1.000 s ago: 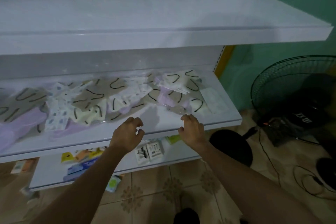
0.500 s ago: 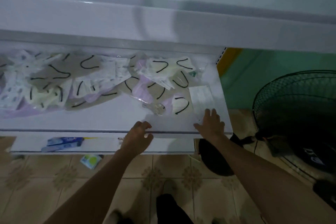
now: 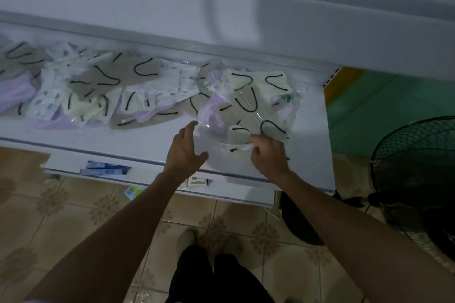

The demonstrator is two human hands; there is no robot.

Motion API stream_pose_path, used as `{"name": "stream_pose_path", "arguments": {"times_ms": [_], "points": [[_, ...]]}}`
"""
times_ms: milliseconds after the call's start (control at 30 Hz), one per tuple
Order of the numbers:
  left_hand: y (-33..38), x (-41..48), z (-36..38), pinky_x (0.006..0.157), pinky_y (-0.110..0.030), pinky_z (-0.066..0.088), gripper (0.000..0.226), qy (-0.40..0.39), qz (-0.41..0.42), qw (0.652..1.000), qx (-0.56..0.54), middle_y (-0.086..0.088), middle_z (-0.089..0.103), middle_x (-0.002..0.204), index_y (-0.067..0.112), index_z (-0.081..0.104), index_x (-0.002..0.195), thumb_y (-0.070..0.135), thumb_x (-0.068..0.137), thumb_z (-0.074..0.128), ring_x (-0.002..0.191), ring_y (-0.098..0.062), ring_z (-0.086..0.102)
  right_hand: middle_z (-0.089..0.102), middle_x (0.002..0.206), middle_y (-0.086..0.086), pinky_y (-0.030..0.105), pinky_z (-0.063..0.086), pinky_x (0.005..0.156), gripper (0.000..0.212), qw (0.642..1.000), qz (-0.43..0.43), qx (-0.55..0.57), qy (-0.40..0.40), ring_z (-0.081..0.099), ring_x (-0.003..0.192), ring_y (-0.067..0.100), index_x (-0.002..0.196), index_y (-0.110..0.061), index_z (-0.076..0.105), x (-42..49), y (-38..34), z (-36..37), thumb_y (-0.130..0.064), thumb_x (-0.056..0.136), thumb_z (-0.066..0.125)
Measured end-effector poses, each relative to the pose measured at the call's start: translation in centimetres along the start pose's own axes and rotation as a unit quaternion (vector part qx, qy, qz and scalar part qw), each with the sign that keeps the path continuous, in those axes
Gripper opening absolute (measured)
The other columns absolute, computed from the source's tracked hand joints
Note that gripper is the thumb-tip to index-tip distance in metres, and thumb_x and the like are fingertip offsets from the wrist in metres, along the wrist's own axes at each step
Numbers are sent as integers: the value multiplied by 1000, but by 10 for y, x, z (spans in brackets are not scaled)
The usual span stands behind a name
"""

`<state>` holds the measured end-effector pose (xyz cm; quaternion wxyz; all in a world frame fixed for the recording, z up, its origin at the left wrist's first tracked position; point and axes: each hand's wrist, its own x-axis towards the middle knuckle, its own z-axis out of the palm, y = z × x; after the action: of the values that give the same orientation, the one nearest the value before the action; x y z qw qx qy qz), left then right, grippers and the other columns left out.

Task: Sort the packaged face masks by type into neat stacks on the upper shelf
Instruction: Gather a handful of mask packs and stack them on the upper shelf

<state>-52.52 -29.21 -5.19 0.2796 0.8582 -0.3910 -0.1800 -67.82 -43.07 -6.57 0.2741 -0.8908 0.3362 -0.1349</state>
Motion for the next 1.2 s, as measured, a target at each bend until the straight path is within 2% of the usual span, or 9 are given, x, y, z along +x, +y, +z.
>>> {"name": "stream_pose_path", "arguments": {"times_ms": [67,167,367,467,600,733,833,1000,1200], "points": [[0,7,-8,95,-31,37,71,12,0,999,-40,-15,51,131,4,41,134,12,73,77,118,-30,48,53,66,15,30,40,61,19,993,58,97,-40,51,63,26,68,-4,54,9,-16,1,-9,70,36],[-4,16,-17,72,-14,32,31,25,-67,995,-65,-9,64,101,7,61,112,15,83,66,102,-29,59,64,106,14,36,48,85,30,973,130,156,-107,60,100,28,106,-3,62,25,-27,8,-5,82,45],[-29,22,-32,72,-20,42,27,88,-191,965,-159,-15,68,103,8,55,115,12,88,59,93,-27,63,17,155,9,54,17,111,75,963,146,-165,-155,17,142,28,148,-11,14,44,-11,16,-14,84,52],[-40,24,-38,69,-18,40,24,62,-203,964,-159,-14,65,101,8,56,114,12,90,54,91,-26,60,36,147,14,50,23,112,68,964,130,-152,-177,30,136,32,146,-10,27,42,-7,20,-12,82,50],[-46,22,-44,56,-19,39,18,27,-175,968,-179,-11,59,91,9,56,109,9,93,48,80,-21,54,66,97,17,38,47,82,31,984,78,-39,-158,60,97,34,96,-1,66,41,-26,26,-10,77,43],[-49,26,-51,67,-24,40,22,55,-172,966,-185,-9,58,96,8,51,116,12,95,47,84,-21,54,52,121,24,41,42,95,43,995,32,-75,-64,49,114,37,107,2,64,60,-32,30,-8,73,40],[-50,27,-51,77,-30,45,33,61,-193,957,-206,-13,59,106,10,43,126,13,95,50,94,-27,56,31,144,22,50,27,108,46,976,98,-186,-52,30,133,37,128,-6,50,82,-25,22,-9,83,52],[-51,25,-48,89,-54,50,59,20,-229,926,-300,-19,57,122,18,30,136,5,88,59,108,-37,58,37,138,23,50,33,104,67,961,180,-201,-67,37,128,37,133,2,34,102,-12,13,-28,83,65],[-53,23,-55,70,-23,48,40,-7,-177,959,-220,-7,62,102,16,60,110,-7,79,50,77,-18,61,46,129,23,50,39,97,52,936,147,-304,-95,46,119,37,130,2,38,107,-13,3,-22,89,59]]}}
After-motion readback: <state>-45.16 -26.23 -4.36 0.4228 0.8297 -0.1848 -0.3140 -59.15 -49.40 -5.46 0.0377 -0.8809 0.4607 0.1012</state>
